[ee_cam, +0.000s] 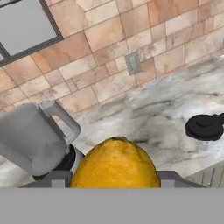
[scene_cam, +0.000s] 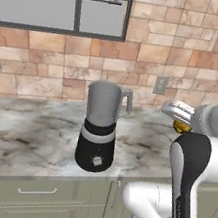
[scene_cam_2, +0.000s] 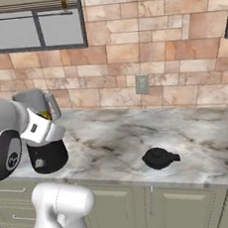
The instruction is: Grab the lemon and garlic from the fridge, place them in the blender, close the lid, and turn on the blender to create a marinade.
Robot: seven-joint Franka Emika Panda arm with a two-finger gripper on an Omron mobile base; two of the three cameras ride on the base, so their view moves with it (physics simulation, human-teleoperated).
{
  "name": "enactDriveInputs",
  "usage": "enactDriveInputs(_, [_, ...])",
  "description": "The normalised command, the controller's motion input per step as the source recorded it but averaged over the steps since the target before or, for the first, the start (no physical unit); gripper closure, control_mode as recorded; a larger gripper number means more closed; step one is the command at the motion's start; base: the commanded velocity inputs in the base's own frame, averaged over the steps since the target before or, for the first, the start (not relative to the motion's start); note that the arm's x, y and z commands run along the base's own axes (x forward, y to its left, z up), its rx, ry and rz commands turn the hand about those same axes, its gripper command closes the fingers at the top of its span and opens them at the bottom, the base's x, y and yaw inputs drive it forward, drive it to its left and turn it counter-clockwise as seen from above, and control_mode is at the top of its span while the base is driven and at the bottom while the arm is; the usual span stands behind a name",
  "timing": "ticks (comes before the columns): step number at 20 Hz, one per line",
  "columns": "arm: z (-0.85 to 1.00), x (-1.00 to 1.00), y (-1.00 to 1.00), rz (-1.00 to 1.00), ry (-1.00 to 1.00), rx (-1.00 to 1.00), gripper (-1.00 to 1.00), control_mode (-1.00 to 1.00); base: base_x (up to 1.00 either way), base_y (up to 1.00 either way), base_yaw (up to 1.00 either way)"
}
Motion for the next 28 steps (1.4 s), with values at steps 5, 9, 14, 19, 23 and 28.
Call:
enactDriveInputs(5, [0.97, -0.04, 0.72, 0.0, -0.14, -0.01, 1.0, -1.0, 0.0, 0.0, 0.0])
enactDriveInputs(9, [0.54, 0.16, 0.81, 0.05, 0.08, -0.01, 1.0, -1.0, 0.0, 0.0, 0.0])
enactDriveInputs(14, [-0.05, 0.61, 0.73, 0.09, 0.31, 0.0, 1.0, -1.0, 0.0, 0.0, 0.0])
enactDriveInputs(19, [-0.45, 0.79, 0.29, 0.1, 0.21, 0.0, 1.0, -1.0, 0.0, 0.0, 0.0])
enactDriveInputs(23, [-0.63, 0.79, 0.1, 0.12, 0.18, 0.0, 1.0, -1.0, 0.0, 0.0, 0.0])
enactDriveInputs(28, [-0.48, 0.67, 0.07, 0.1, 0.14, 0.0, 1.0, -1.0, 0.0, 0.0, 0.0])
